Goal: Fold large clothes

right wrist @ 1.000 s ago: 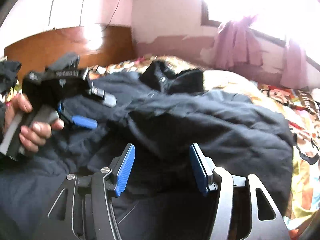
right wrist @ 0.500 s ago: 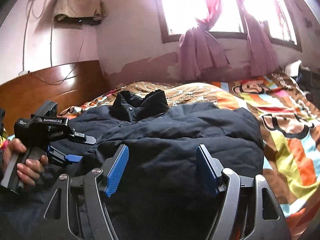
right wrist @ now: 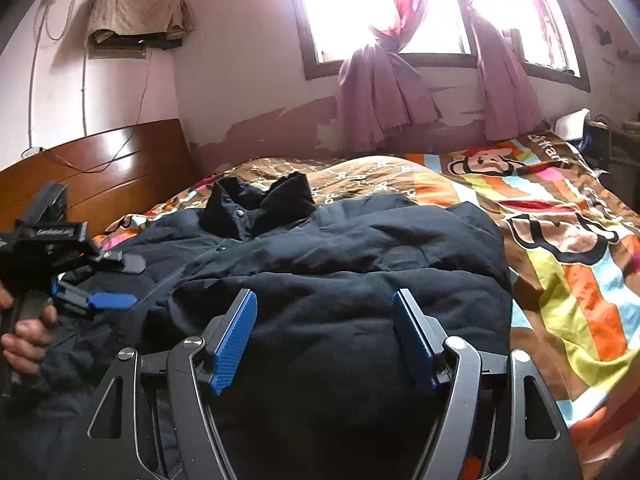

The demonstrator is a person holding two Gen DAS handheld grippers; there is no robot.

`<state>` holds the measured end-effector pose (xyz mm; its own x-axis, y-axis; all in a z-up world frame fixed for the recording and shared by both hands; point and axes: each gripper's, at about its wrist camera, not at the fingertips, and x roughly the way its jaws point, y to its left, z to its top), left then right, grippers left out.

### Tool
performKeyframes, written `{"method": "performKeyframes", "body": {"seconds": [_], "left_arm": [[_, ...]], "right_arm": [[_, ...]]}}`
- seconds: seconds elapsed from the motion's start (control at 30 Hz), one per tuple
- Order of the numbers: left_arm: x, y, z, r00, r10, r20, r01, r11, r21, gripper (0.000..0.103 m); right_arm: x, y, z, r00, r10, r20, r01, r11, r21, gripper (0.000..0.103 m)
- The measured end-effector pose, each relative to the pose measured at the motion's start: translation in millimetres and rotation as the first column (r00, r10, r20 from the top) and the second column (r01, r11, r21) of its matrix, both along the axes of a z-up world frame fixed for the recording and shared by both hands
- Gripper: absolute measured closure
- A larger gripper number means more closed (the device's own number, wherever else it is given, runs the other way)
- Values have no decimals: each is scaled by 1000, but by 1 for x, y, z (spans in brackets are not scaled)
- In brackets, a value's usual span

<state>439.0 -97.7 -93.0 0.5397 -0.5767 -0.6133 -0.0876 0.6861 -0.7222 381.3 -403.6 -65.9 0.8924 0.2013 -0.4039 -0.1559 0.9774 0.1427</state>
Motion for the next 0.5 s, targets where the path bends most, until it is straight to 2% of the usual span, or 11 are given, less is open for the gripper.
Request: {"method": "performKeyframes", "body": {"seconds": [0.1,0.23,0.3,0.4,0.5], "left_arm": [[-3,-1,-8,1000,5,-25,-7,997,-76,35],[-10,2,-10,996,48,-72,-59,987,-153,35],[-21,5,-4,995,84,-56,-90,990,-109,35],[-43,7,9,988,149,29,-149,989,1,35],[-43,2,10,992,112,65,-115,993,33,35]], "right_arm": [[1,-5,0,1000,-21,4,21,1000,12,32],[5,-8,-1,999,-38,2,38,999,28,32],[6,-8,-2,999,-40,2,40,999,31,32],[8,-7,-3,999,-39,2,39,999,34,32],[8,-8,-3,999,-39,1,39,999,32,32]]}}
